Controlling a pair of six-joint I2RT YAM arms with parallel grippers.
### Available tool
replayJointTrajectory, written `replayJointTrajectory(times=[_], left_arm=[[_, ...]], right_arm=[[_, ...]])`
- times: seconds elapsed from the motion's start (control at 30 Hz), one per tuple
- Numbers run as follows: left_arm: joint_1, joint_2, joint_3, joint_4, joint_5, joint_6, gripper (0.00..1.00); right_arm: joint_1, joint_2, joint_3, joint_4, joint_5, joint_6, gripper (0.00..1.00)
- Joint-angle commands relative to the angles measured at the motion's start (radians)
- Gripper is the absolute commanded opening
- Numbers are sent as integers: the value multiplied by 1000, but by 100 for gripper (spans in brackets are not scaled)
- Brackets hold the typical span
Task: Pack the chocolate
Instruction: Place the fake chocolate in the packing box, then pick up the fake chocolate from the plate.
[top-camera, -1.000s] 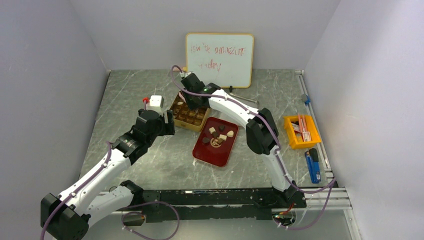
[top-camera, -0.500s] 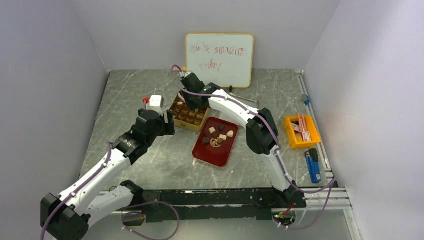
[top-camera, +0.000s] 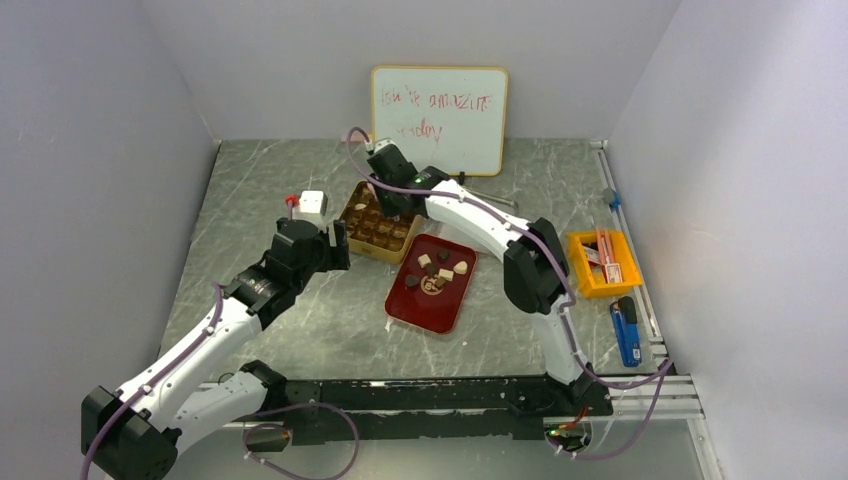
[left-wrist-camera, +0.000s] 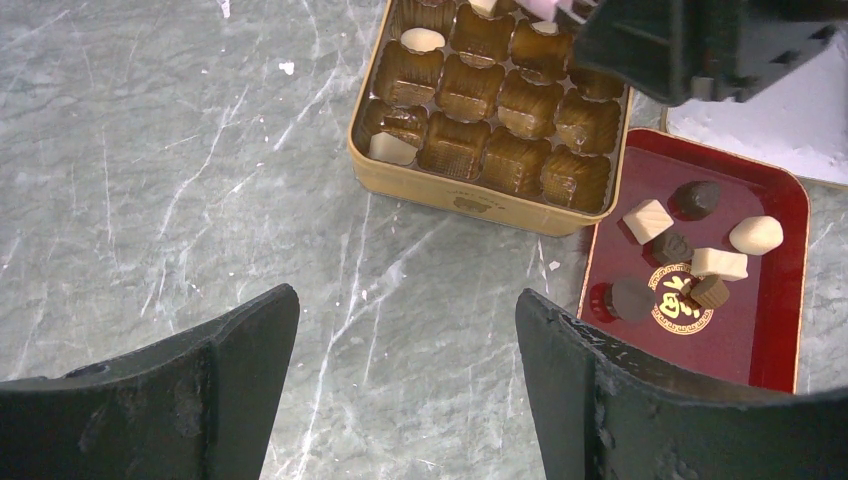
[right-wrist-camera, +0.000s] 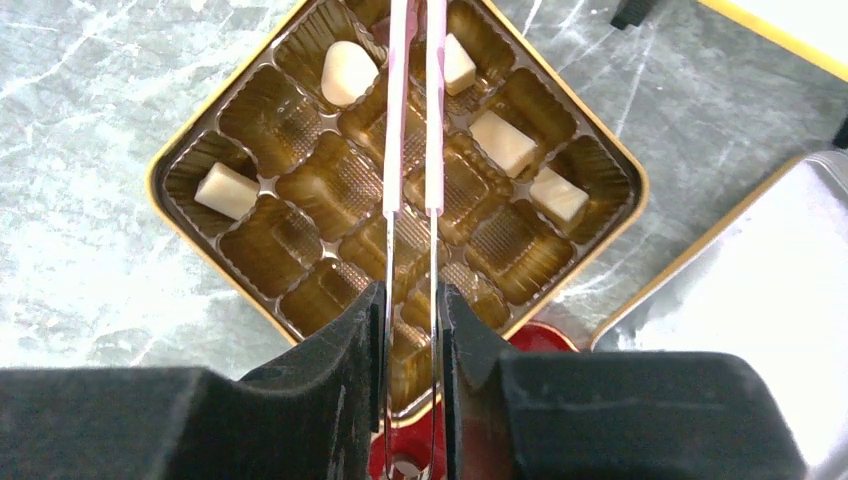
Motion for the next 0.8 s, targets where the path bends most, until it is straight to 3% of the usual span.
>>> replayJointTrajectory(times=[0.0,0.37,0.77], left_arm=[[-5,-6,30,15,6,-18,84],[-8,9,16,41,48,-36,83],[-53,38,38,47,60,-36,81]], right_arm=[[-5,-160,-72,59,53,-6,22],[43,-526,-442,-6,122,62,22],[268,-774,-742,-192,143,246,22]])
